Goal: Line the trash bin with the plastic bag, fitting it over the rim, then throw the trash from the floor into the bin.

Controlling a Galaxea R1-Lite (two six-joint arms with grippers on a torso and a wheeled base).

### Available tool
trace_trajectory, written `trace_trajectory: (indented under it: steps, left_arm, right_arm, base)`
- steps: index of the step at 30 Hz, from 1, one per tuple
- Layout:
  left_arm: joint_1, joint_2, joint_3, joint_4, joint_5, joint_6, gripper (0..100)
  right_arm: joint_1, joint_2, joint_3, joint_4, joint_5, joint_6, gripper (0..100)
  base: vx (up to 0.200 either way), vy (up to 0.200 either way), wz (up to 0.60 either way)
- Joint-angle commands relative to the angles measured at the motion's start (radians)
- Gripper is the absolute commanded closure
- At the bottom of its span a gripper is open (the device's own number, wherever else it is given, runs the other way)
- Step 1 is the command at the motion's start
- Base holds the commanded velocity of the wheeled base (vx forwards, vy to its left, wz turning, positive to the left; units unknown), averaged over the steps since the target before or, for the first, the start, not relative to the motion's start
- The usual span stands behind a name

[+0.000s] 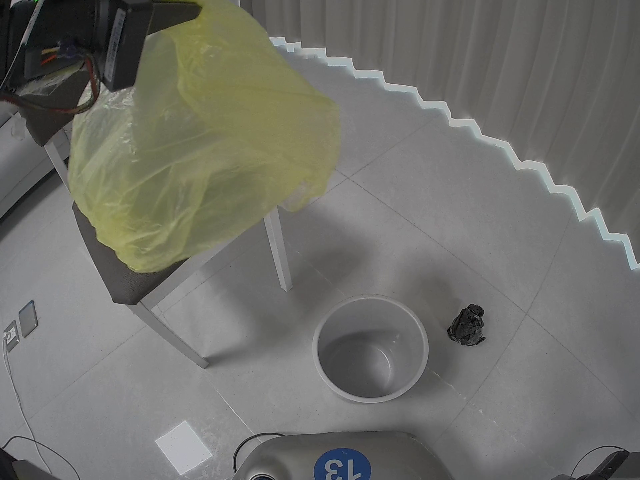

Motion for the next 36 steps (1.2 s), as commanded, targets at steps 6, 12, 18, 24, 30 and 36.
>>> trace_trajectory:
  steps: [6,12,18,24,30,36]
  left_arm:
    - [-0.072,0.056,-0.006,0.000,-0.120,-0.001,100]
    - [-0.112,0.086,-0.002,0.001,-0.221,-0.002,100]
    - [-0.155,0.116,-0.002,0.001,-0.259,-0.001,100]
    - [-0.218,0.131,-0.006,0.001,-0.310,0.001,100]
    - [-0.238,0.152,-0.027,0.000,-0.313,0.002,100]
    - [-0.250,0.163,-0.044,-0.002,-0.316,0.002,100]
  right_arm:
    - [0.003,0.049,-0.018,0.000,0.031,-0.001,0]
    - [0.001,0.078,-0.043,0.025,0.031,-0.002,0]
    - [0.000,0.092,-0.053,0.071,0.031,-0.004,0]
    - [-0.005,0.150,-0.052,0.069,0.031,-0.007,0]
    - [-0.010,0.185,-0.003,0.072,0.029,-0.044,0]
    - [-0.031,0.187,0.037,0.069,0.029,-0.084,0]
  base:
    - [0.000,0.000,0.00]
    - [0.000,0.000,0.00]
    - [0.000,0.000,0.00]
    - [0.000,0.000,0.00]
    - [0.000,0.000,0.00]
    - [0.000,0.000,0.00]
